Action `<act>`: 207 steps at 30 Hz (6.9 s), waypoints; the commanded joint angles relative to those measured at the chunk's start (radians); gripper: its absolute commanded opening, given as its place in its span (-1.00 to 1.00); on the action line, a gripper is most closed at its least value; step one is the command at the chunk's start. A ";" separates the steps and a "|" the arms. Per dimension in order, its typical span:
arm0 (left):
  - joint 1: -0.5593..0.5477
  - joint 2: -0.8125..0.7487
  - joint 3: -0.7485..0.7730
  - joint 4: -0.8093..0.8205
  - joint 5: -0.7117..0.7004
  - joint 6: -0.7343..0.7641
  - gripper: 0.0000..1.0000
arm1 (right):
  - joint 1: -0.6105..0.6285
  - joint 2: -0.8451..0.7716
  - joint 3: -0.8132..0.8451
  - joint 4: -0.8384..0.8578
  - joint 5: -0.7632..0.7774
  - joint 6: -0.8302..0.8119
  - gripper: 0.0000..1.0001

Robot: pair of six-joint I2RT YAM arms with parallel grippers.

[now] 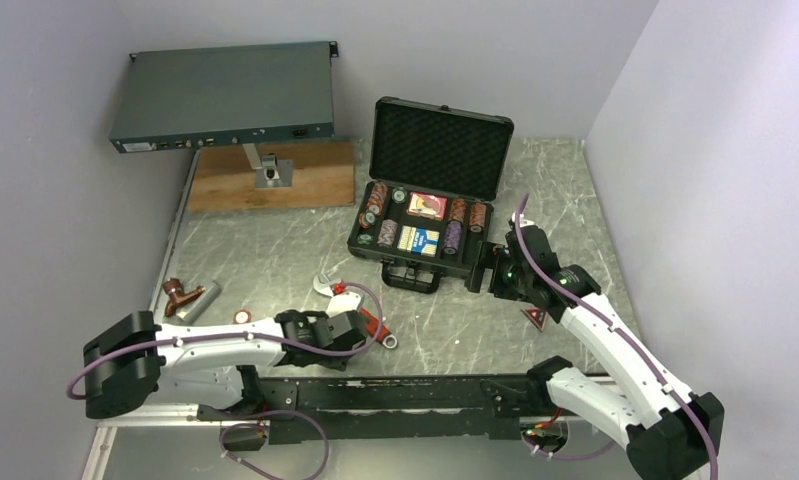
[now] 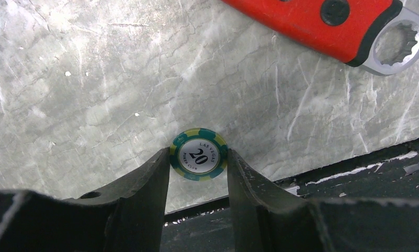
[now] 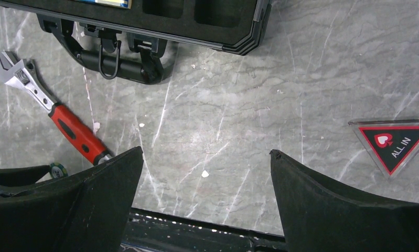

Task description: Pack up texas hold em set

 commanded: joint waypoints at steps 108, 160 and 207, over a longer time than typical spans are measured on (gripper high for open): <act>0.148 0.142 0.449 -0.155 0.012 0.319 -0.39 | -0.003 -0.032 -0.005 -0.019 0.008 0.053 0.85; 0.355 0.212 0.514 0.040 0.175 0.634 0.29 | -0.001 0.029 0.048 0.005 -0.036 -0.037 0.91; -0.247 0.547 0.513 0.191 0.355 0.884 0.49 | -0.007 0.075 0.163 -0.266 0.215 0.221 1.00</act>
